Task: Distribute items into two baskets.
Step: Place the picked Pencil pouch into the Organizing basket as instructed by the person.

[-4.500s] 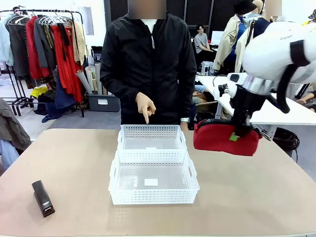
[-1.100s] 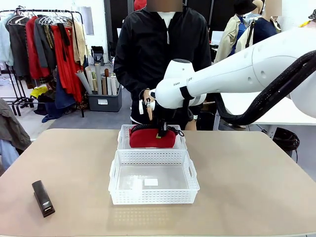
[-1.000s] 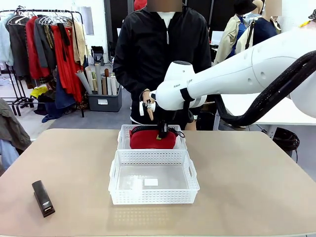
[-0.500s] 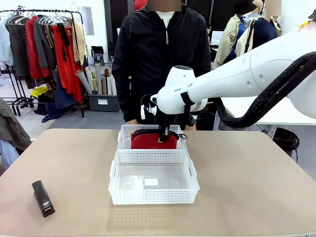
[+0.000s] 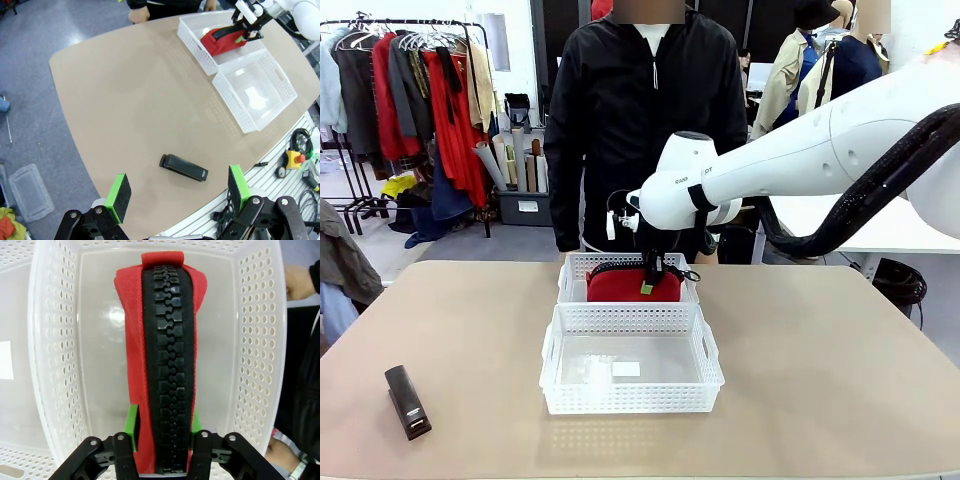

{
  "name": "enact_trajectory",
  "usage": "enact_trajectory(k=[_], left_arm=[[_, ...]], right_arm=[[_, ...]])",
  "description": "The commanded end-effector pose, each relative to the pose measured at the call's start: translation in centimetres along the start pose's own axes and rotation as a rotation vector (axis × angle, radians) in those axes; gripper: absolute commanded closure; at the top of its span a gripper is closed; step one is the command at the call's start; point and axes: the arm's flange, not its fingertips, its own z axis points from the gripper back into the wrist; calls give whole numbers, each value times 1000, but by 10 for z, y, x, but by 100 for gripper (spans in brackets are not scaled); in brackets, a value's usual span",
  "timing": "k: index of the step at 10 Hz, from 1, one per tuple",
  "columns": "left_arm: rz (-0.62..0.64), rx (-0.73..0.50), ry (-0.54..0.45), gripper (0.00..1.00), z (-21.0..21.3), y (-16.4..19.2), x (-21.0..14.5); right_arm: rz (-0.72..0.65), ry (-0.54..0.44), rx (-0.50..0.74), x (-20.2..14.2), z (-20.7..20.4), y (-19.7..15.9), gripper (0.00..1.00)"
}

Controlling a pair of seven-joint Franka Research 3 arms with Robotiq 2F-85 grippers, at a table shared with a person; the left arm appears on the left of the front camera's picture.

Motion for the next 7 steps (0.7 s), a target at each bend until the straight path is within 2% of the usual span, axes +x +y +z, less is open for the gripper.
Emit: enact_trajectory(k=[1, 4, 7], left_arm=[[-8, -12, -9, 0, -1, 0, 0], [-8, -12, -9, 0, -1, 0, 0], [-8, -12, -9, 0, -1, 0, 0]], right_arm=[[-43, 7, -4, 0, 20, 3, 0], [-60, -28, -6, -3, 54, 10, 0], [-75, 1, 11, -2, 70, 16, 0]])
